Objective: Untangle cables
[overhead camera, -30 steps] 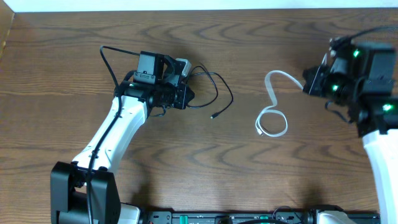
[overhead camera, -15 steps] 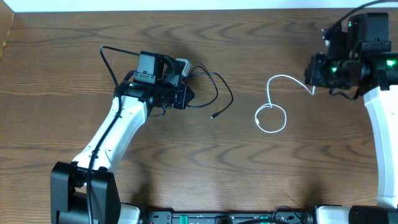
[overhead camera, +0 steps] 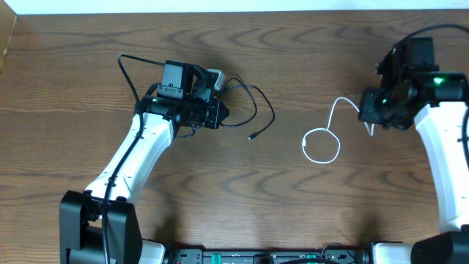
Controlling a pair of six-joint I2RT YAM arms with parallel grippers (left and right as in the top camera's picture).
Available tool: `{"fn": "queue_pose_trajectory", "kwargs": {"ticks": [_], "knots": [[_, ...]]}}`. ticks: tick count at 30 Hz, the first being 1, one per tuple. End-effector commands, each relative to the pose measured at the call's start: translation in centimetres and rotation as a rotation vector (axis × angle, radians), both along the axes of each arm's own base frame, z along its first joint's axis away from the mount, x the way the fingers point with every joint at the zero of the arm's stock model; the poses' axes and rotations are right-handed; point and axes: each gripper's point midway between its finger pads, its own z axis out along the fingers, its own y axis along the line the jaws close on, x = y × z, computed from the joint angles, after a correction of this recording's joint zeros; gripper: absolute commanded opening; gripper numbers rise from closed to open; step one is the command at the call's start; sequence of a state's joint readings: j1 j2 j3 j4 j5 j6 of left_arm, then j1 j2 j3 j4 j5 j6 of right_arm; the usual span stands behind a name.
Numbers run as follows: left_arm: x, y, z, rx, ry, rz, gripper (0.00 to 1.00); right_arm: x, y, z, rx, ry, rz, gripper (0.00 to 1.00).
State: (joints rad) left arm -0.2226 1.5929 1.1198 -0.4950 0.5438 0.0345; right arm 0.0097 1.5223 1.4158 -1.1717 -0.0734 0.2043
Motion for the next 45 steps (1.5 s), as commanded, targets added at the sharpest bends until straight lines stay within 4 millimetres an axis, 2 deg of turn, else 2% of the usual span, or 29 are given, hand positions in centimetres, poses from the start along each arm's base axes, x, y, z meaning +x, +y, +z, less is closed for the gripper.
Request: {"fn": "queue_pose_trajectory", "kwargs": {"ticks": [1,4,8,10,14,20,26,33,43,45], "knots": [[-0.2,0.2,-0.1,0.009,0.000,-0.007,0.17,-0.5,-0.1,-1.8,-0.012,0.027,-0.011,0.16],[-0.3,0.2,-0.1,0.010,0.005,-0.007,0.17,-0.1,-0.4,-2.0,-0.028,0.011,-0.016,0.30],[-0.4,0.2,-0.2,0.012,0.010,-0.007,0.17,1.0,-0.9,-1.3,-0.054,-0.049,-0.019,0.41],[-0.4,0.2,-0.2,0.012,0.006,-0.007,0.17,1.3,-0.5,-1.2,-0.038,-0.060,0.000,0.53],[-0.2,0.2,-0.1,0.010,-0.002,-0.007,0.17,1.1,0.2,-1.8,-0.007,-0.034,0.030,0.57],[-0.1,0.1,0.0,0.009,-0.007,-0.007,0.17,1.2,0.2,-3.8,0.004,0.010,-0.005,0.58],[0.1,0.1,0.1,0.006,-0.017,-0.007,0.17,2.8,1.0,-6.5,0.005,0.038,-0.010,0.58],[0.1,0.1,0.1,0.006,-0.015,-0.007,0.16,4.4,0.8,-10.1,0.000,0.081,-0.067,0.57],[-0.2,0.1,0.0,0.009,-0.004,-0.007,0.17,4.4,0.0,-12.0,-0.041,0.122,-0.103,0.55],[-0.5,0.2,-0.2,0.012,0.013,-0.007,0.17,4.6,0.0,-12.2,-0.045,0.121,-0.103,0.32]]}}
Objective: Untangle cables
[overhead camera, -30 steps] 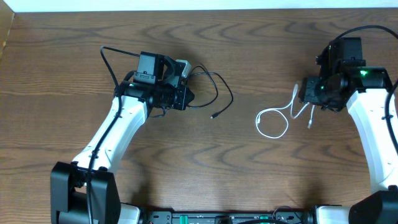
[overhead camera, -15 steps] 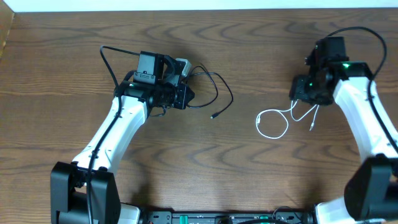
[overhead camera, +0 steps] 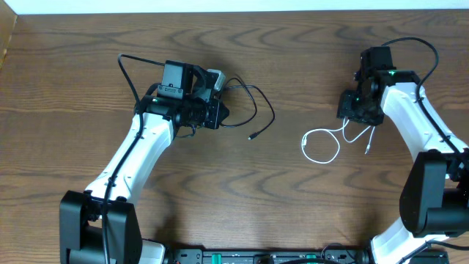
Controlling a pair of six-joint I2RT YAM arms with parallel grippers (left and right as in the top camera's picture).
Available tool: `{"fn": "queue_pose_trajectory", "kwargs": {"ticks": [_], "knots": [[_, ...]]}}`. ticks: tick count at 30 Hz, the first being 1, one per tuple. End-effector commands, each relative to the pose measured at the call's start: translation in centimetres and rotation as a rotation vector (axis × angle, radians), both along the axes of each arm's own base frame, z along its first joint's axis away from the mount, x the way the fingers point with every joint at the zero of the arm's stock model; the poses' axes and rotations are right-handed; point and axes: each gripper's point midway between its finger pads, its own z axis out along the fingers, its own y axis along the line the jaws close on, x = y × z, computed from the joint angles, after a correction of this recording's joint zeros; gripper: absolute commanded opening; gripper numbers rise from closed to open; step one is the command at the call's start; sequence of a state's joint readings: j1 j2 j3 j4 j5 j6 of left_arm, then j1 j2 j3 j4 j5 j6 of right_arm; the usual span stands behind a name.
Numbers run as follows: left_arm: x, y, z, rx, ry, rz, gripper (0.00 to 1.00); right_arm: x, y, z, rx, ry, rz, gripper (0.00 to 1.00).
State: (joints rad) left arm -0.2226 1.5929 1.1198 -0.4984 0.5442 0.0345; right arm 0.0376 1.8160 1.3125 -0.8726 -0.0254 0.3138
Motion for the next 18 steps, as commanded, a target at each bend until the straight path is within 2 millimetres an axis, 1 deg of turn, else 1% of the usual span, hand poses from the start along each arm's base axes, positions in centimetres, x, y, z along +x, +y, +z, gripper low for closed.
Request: {"fn": "queue_pose_trajectory", "kwargs": {"ticks": [1,2,4,5,11,18], "knots": [[-0.54,0.24,-0.26,0.013,0.016,-0.007,0.17,-0.05,-0.29,-0.83,-0.023,0.016,-0.012,0.24],[-0.69,0.28,-0.34,0.015,0.023,-0.007,0.17,0.00,-0.28,-0.82,-0.022,0.013,-0.012,0.14],[-0.96,0.33,-0.48,0.018,0.037,-0.007,0.17,0.13,-0.27,-0.80,-0.021,0.008,-0.013,0.04],[-1.00,0.34,-0.50,0.018,0.039,-0.007,0.17,0.12,-0.26,-0.80,-0.020,0.009,-0.013,0.01],[-0.87,0.31,-0.43,0.015,0.036,-0.001,0.17,-0.59,-0.30,-0.91,-0.022,0.037,-0.012,0.01],[-0.88,0.31,-0.44,0.015,0.037,-0.001,0.17,-0.46,-0.30,-0.84,-0.022,0.031,-0.012,0.01]]}}
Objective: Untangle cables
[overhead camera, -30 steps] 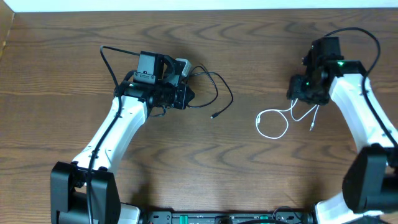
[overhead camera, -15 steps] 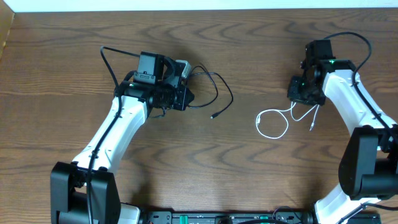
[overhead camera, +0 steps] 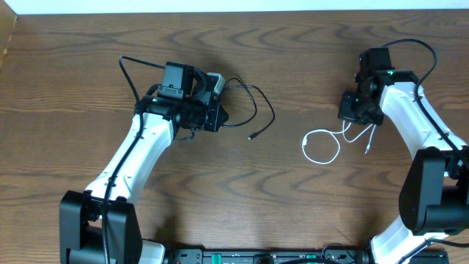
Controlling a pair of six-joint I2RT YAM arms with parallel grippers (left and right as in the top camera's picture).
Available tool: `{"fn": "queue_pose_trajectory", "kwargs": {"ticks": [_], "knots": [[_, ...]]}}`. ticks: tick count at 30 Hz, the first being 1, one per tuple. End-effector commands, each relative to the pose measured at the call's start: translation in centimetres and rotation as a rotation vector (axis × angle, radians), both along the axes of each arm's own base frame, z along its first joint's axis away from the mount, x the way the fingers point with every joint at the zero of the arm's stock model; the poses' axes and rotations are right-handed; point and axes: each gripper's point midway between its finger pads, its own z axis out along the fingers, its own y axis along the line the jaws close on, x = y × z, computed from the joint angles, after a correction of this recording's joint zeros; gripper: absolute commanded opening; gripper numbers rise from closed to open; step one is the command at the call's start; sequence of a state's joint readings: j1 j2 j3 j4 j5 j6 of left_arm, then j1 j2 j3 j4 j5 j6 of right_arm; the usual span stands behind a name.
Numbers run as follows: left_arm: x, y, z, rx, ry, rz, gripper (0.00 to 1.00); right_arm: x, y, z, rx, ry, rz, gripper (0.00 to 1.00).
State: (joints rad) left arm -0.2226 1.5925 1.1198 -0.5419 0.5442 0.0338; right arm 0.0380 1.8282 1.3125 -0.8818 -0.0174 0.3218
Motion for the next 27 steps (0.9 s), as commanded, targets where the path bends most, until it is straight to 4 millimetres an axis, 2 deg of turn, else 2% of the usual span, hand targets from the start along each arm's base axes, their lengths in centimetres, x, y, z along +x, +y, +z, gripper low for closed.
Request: {"fn": "queue_pose_trajectory", "kwargs": {"ticks": [1,15,22,27], "knots": [[0.0,0.1,0.0,0.006,-0.005,-0.002,0.17,-0.2,-0.2,-0.4,-0.015,0.009,-0.003,0.01],[-0.1,0.1,0.0,0.007,-0.001,-0.002,0.17,0.2,-0.5,0.5,-0.038,-0.021,0.019,0.01],[-0.1,0.1,0.0,0.006,-0.002,-0.002,0.17,1.1,-1.4,1.8,-0.035,-0.052,0.033,0.01],[-0.1,0.1,0.0,0.006,-0.002,-0.002,0.17,1.9,-2.5,4.1,-0.047,-0.069,0.046,0.01]]}}
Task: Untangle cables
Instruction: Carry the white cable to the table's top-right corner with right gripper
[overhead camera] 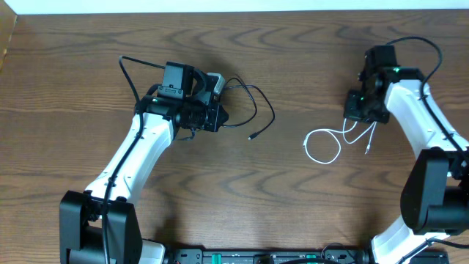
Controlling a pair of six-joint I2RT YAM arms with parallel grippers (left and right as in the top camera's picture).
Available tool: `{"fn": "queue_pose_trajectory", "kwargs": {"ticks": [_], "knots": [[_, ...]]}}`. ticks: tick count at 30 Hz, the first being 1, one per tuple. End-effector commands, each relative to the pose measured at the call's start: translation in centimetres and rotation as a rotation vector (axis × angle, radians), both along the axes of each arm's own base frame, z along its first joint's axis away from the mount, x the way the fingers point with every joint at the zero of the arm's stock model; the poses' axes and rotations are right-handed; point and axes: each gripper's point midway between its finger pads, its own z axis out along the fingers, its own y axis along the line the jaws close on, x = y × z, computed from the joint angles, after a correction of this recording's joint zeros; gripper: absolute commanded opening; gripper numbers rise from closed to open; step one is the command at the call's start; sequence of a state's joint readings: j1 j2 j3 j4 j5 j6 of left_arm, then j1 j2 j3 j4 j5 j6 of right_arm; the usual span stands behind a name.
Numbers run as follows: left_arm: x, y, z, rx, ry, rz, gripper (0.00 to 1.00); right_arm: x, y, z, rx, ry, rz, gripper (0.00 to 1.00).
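Note:
A thin black cable (256, 103) curls in loops on the wooden table (73, 66), and its small plug (251, 136) lies free. The cable's strands run into my left gripper (220, 114), which looks shut on them, beside a grey-white block (214, 78). A white cable (322, 147) lies in a ring at the right. Two of its strands rise to my right gripper (359, 117), and a loose end (366, 147) lies below it. The wrist hides the right fingers, so their state does not show.
The table's far edge meets a white wall strip (234, 6). Both arm bases stand at the near edge, with a black rail (264, 257) between them. A black lead (132, 73) arcs off the left wrist.
My right gripper has shifted slightly to the right, above the upper strands of the white cable. The white ring and the black cable lie as before. The left arm has not moved.
At first my right gripper was far right, with the white cable arching up to it from its ring. Then it stood further left and higher on the table, the strands lying slack below it. It stayed near there and has now edged right. The left arm held still throughout.

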State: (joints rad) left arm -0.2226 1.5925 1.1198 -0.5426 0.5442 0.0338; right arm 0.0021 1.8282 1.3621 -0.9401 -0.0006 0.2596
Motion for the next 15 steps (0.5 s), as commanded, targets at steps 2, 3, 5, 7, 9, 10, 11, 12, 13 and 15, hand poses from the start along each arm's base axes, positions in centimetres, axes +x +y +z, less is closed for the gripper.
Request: {"fn": "queue_pose_trajectory", "kwargs": {"ticks": [2,3,5,7,9,10,11,12,13,15], "knots": [[-0.1,0.1,0.0,0.006,-0.002,-0.002,0.17,2.3,-1.1,4.1,-0.021,-0.095,0.025,0.01],[-0.1,0.1,0.0,0.006,-0.002,-0.002,0.17,2.6,-1.2,4.8,-0.023,-0.109,0.029,0.01],[-0.1,0.1,0.0,0.006,-0.002,-0.002,0.17,3.3,-1.3,6.2,-0.027,-0.134,0.044,0.01],[-0.1,0.1,0.0,0.006,-0.002,-0.002,0.17,3.8,-1.4,7.7,-0.033,-0.157,0.058,0.01],[-0.1,0.1,0.0,0.006,-0.002,-0.002,0.17,4.5,-1.4,9.7,-0.038,-0.192,0.070,0.01],[-0.1,0.1,0.0,0.006,-0.002,-0.002,0.17,4.7,-1.4,10.4,-0.042,-0.206,0.080,0.01],[-0.1,0.1,0.0,0.006,-0.002,-0.001,0.17,4.9,-1.4,11.1,-0.046,-0.217,0.092,0.01],[-0.1,0.1,0.0,0.005,-0.001,0.001,0.17,5.1,-1.5,11.7,-0.050,-0.227,0.100,0.01],[-0.1,0.1,0.0,0.004,0.002,0.005,0.17,5.2,-1.5,12.4,-0.053,-0.237,0.106,0.01],[-0.1,0.1,0.0,0.004,0.002,0.005,0.17,5.3,-1.6,13.5,-0.056,-0.253,0.110,0.01]]}}
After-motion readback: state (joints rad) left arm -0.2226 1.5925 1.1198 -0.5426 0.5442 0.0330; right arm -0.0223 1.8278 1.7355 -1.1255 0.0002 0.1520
